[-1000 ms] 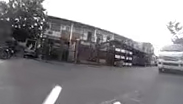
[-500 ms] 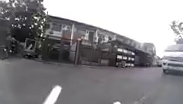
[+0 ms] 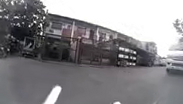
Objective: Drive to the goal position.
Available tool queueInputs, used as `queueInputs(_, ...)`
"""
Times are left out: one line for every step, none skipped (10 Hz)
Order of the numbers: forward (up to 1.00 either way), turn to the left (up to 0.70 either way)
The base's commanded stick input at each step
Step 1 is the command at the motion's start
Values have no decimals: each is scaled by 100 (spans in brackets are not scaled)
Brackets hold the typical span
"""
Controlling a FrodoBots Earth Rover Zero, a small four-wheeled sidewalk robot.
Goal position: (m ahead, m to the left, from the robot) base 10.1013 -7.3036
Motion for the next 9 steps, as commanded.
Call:
queueInputs(70, -35)
queueInputs(70, -35)
queueInputs(70, -35)
queueInputs(70, -35)
queueInputs(70, -35)
queueInputs(70, -35)
queueInputs(70, -35)
queueInputs(70, -35)
queueInputs(70, -35)
